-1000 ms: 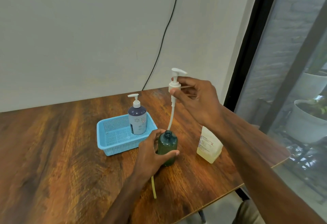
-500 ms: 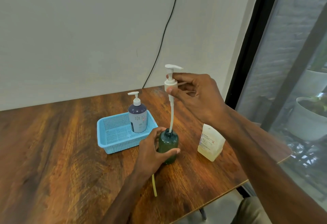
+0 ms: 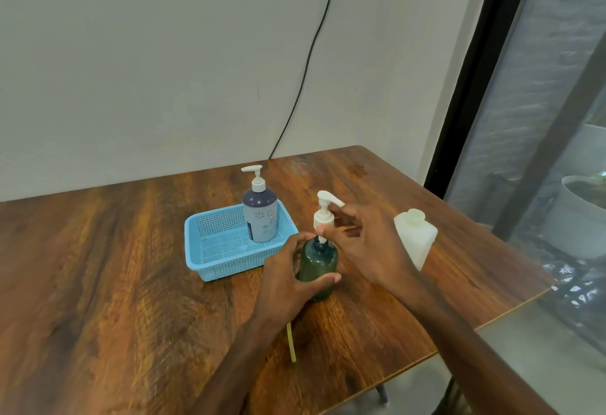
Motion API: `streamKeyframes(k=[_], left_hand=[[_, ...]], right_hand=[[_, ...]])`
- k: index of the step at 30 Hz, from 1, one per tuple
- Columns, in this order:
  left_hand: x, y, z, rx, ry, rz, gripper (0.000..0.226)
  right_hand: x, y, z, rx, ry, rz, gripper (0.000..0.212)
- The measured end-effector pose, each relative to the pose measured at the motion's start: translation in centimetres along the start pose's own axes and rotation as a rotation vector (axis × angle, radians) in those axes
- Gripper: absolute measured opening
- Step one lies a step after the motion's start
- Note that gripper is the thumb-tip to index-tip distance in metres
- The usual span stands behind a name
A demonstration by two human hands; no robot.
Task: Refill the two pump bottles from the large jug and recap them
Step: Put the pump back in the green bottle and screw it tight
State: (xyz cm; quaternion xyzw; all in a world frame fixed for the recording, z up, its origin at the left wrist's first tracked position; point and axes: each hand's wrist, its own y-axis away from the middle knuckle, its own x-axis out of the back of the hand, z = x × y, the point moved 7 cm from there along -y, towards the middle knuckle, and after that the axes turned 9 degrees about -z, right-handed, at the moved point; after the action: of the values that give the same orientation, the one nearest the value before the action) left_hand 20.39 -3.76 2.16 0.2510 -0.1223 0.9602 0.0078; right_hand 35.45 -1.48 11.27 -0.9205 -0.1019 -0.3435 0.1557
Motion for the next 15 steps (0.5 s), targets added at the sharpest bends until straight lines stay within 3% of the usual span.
streamKeyframes(k=[15], left_hand=[[0.25,0.07,0.0,-0.005,0.032,0.005,0.068]], right_hand=[[0.44,-0.87,-0.51,-0.017,0.026,-0.029,0.046]])
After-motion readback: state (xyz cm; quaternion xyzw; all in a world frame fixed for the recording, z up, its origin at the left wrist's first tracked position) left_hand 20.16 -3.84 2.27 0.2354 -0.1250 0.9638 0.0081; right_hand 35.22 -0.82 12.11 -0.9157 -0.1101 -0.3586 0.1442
